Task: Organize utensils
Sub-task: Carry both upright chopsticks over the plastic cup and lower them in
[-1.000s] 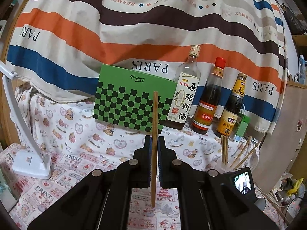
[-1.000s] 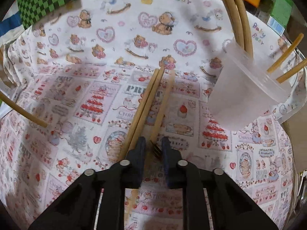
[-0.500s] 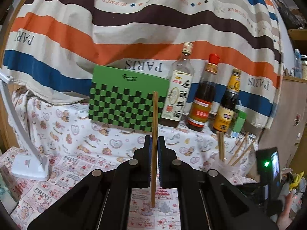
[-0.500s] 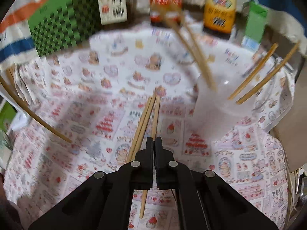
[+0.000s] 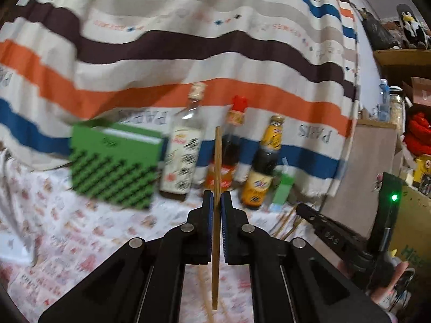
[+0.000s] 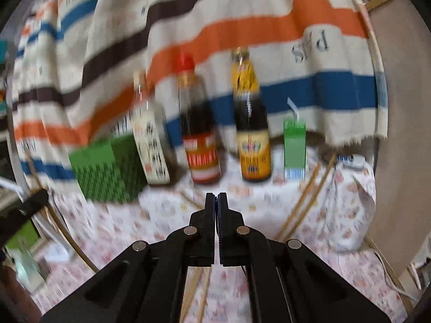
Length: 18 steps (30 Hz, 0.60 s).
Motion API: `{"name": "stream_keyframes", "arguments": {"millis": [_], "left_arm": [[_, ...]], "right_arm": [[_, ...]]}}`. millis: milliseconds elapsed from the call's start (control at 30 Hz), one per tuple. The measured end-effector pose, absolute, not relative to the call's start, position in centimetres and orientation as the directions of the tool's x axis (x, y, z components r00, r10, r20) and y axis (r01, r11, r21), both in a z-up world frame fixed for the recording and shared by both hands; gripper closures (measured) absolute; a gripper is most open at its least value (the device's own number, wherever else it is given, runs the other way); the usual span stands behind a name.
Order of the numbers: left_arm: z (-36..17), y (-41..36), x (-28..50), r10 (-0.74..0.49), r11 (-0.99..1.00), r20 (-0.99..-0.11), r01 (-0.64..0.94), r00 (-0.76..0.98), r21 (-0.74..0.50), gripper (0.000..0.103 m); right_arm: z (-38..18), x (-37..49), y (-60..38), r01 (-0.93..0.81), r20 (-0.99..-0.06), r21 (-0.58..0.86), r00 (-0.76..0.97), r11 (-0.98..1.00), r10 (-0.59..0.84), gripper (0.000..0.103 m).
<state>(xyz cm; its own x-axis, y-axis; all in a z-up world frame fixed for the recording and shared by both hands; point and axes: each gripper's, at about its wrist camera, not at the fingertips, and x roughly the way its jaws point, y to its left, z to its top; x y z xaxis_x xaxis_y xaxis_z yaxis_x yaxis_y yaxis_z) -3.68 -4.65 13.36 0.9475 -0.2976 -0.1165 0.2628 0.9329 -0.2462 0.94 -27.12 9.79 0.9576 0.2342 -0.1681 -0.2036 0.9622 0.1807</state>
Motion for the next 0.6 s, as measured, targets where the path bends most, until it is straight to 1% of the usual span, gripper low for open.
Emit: {"name": "stream_keyframes", "arguments": {"millis": [100,200,267,367,400,533,600], "left_arm": [[14.9,-7.0,-2.2,-0.339,0.919,-0.074,0.313,0.938,-0.24,0.098],[15.7,-9.5,-0.3,-0.366,0.91,-0.042,0.348,0.93,-0.225,0.098],[16.0,-11.4,0.9,-0.335,0.928,-0.049,0.32,0.941,-0.189,0.098],[15.7,-13.7,3.2,-0.362,0.918,-0.042,0.349,0.931,-0.187,0.098],[15.5,-14.2,3.8,-0.353,0.922,-0.041,0.34,0.935,-0.184,0.098],[14.7,-15.7,5.9,-0.357,0.915,-0.032,0.342,0.934,-0.213,0.098],[13.7,-16.5,7.0,-0.347,0.922,-0.06,0.33,0.936,-0.201,0.098]], "right_arm": [[10.9,2.3,-29.4,-0.225,-0.115,0.263,0.958,0.938,0.262,0.101],[10.9,4.1,-31.2,-0.216,-0.091,0.327,0.962,0.92,0.259,0.101],[10.5,5.6,-32.3,-0.2,-0.09,0.349,0.965,0.915,0.246,0.101],[9.4,7.5,-33.5,-0.16,-0.099,0.361,0.973,0.919,0.208,0.101],[9.1,8.0,-33.7,-0.153,-0.109,0.362,0.973,0.92,0.204,0.101],[7.4,10.0,-34.9,-0.164,-0.165,0.41,0.954,0.897,0.25,0.101],[6.9,10.6,-35.3,-0.16,-0.19,0.417,0.947,0.894,0.258,0.101]]}}
